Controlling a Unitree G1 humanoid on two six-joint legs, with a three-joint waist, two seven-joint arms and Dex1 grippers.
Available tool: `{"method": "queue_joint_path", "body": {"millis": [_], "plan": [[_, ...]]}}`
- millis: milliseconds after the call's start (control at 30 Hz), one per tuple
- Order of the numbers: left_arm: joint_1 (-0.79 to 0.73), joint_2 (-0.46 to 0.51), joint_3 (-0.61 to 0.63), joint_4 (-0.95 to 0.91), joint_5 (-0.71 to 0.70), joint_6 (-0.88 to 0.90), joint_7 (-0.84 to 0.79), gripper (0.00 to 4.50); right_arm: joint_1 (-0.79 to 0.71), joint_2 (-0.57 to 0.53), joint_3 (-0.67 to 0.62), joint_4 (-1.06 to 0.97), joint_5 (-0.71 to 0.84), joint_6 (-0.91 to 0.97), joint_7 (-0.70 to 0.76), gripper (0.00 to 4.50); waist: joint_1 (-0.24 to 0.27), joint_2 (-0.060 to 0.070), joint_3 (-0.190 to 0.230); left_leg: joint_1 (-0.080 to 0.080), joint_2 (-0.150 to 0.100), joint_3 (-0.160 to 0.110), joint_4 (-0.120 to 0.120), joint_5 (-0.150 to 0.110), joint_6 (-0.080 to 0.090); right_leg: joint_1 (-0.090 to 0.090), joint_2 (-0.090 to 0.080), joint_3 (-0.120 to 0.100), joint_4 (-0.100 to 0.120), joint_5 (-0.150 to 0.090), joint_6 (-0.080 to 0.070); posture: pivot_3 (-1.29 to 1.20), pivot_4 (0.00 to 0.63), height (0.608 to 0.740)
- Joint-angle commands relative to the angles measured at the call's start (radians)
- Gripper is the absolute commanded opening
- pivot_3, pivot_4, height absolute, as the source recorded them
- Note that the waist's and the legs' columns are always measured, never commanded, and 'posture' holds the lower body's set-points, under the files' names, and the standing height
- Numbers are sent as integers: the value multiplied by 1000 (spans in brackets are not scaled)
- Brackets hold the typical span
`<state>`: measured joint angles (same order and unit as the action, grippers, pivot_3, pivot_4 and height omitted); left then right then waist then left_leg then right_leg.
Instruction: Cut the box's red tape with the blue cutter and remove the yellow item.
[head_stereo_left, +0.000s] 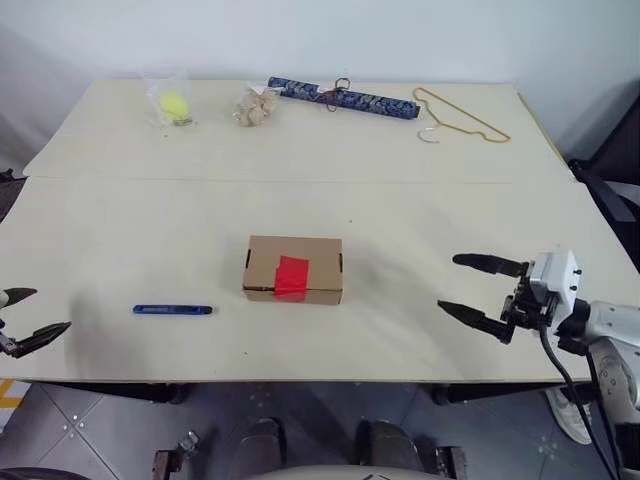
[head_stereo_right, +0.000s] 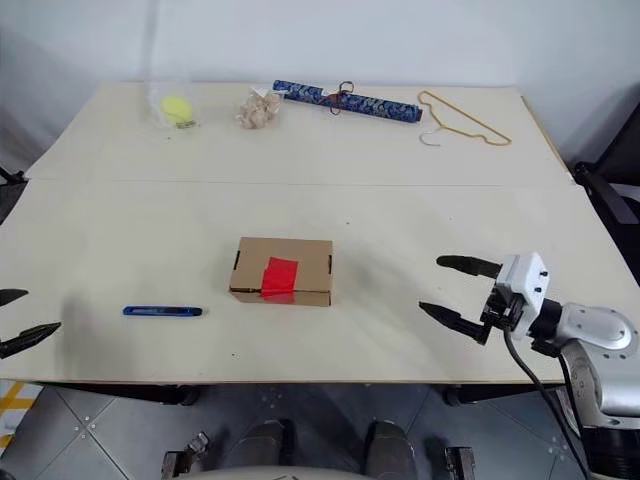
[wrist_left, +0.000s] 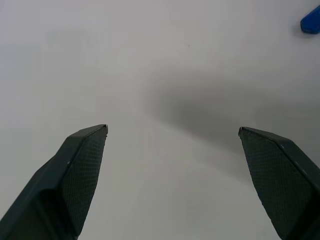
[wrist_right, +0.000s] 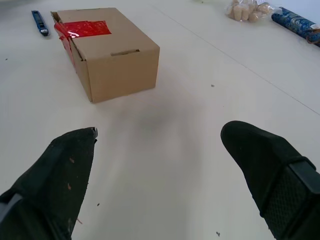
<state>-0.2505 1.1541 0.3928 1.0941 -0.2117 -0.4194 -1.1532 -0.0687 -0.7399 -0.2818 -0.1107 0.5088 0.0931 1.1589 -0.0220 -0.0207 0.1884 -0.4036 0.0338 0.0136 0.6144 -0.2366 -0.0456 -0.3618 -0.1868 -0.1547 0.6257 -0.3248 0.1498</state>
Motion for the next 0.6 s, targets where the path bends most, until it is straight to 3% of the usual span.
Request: {"method": "queue_joint_path", "body": {"millis": [33,233,300,367,467,600], "plan": [[-4,7,16,-18,-22,-1,-17,4469,19,-25,-41,-30,21,-7,8,4500,0,0,0,0,0,0,0,0,0,0,0,0,0,0,0,0,150,740],[-58,-33,1,-161,-110,232,-149,4469,64,-38,-9,-177,88,119,-28,4500,0,0,0,0,0,1,0,0,0,-1,0,1,0,0,0,0,150,740],[-119,-64,-18,-259,-136,299,-166,4071,108,-72,46,-284,89,197,-30,4322,11,0,0,0,0,2,0,0,0,-1,0,2,1,0,0,0,150,740],[-160,-87,-49,-333,-124,327,-165,3565,140,-90,80,-352,85,253,-54,3861,23,-1,-1,0,1,2,1,0,0,-1,1,2,1,0,0,0,150,740],[-287,-165,-144,-399,-71,342,-134,2624,156,-93,177,-428,28,298,-101,2828,30,-1,-1,0,1,2,2,0,0,0,1,3,0,1,-1,0,150,740],[-499,-319,-287,-406,8,367,-90,1399,79,-62,329,-416,-78,309,-150,1465,43,-2,-1,-1,1,2,8,0,0,0,2,3,2,1,0,0,150,740]]}}
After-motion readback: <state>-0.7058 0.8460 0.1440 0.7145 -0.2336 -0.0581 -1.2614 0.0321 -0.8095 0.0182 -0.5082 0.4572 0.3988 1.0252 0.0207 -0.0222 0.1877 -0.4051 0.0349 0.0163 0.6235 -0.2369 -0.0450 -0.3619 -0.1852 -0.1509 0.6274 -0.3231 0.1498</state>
